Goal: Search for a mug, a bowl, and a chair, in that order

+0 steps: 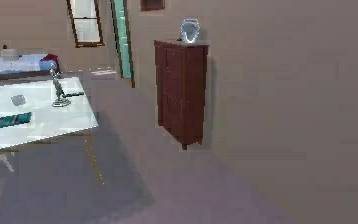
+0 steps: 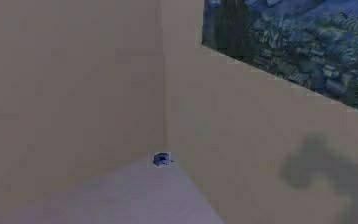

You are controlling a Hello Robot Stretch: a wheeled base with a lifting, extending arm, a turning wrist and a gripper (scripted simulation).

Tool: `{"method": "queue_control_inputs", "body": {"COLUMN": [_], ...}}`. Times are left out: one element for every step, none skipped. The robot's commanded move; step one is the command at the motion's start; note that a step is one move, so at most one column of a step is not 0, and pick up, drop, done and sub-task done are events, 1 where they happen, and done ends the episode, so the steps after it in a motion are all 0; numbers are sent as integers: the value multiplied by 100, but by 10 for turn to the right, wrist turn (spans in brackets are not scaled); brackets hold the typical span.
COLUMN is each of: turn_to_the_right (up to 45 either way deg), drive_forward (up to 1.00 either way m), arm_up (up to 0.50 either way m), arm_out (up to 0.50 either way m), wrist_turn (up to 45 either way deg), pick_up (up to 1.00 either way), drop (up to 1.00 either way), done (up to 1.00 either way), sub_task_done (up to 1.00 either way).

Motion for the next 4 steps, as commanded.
{"method": "queue_control_inputs", "body": {"turn_to_the_right": [-450, -300, 0, -60], "drive_forward": [0, 0, 100, 0], "arm_up": [0, 0, 0, 0], "arm_out": [0, 0, 0, 0], "wrist_turn": [0, 0, 0, 0], "pick_up": [0, 0, 0, 0], "drop": [0, 0, 0, 0], "done": [0, 0, 0, 0], "sub_task_done": [0, 0, 0, 0]}}
